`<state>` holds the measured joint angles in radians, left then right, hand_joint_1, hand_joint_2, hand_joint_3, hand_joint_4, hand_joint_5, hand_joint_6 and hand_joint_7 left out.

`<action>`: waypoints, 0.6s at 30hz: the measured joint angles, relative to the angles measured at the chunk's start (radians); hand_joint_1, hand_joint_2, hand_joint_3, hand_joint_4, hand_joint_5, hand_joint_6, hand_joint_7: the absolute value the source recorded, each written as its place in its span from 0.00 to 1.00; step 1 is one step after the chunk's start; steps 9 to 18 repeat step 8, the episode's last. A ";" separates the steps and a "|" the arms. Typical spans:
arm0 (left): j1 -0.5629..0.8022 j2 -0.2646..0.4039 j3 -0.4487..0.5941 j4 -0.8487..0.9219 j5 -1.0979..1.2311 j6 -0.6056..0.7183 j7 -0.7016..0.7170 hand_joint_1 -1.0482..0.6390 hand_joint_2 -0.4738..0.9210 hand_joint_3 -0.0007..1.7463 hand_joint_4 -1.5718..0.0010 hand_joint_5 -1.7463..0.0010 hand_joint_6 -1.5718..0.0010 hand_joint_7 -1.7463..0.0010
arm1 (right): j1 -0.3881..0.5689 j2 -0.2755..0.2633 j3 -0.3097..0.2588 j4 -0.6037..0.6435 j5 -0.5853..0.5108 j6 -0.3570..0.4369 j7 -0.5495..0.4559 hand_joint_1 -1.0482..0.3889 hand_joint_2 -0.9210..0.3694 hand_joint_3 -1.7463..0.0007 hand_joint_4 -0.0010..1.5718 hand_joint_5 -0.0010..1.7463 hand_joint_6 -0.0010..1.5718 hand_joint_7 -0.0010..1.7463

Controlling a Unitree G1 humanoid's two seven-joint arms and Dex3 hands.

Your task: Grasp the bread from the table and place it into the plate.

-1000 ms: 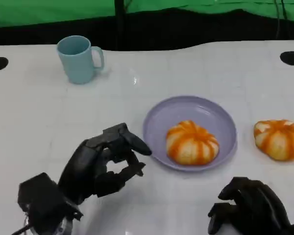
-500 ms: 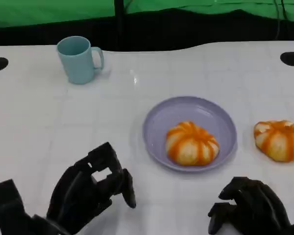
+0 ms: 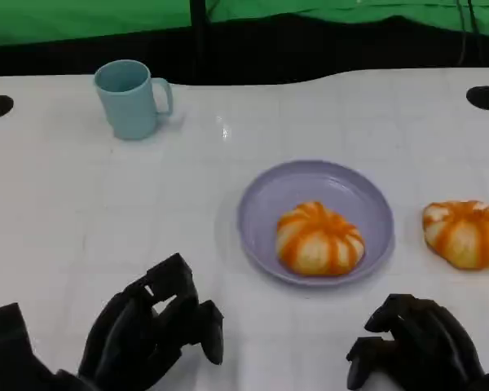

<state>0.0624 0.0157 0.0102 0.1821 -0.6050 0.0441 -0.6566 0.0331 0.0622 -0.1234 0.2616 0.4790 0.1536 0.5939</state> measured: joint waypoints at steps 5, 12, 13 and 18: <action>-0.008 -0.005 0.015 0.006 0.004 0.002 -0.014 0.22 1.00 0.12 0.44 0.00 0.60 0.00 | -0.007 -0.002 -0.002 0.004 0.000 0.000 0.004 0.01 0.14 1.00 1.00 0.42 1.00 0.20; -0.018 -0.008 0.025 0.036 0.009 -0.001 -0.031 0.22 1.00 0.11 0.44 0.00 0.59 0.00 | -0.014 -0.003 -0.005 0.015 0.000 -0.004 0.007 0.01 0.15 1.00 1.00 0.42 1.00 0.20; -0.018 -0.008 0.025 0.036 0.009 -0.001 -0.031 0.22 1.00 0.11 0.44 0.00 0.59 0.00 | -0.014 -0.003 -0.005 0.015 0.000 -0.004 0.007 0.01 0.15 1.00 1.00 0.42 1.00 0.20; -0.018 -0.008 0.025 0.036 0.009 -0.001 -0.031 0.22 1.00 0.11 0.44 0.00 0.59 0.00 | -0.014 -0.003 -0.005 0.015 0.000 -0.004 0.007 0.01 0.15 1.00 1.00 0.42 1.00 0.20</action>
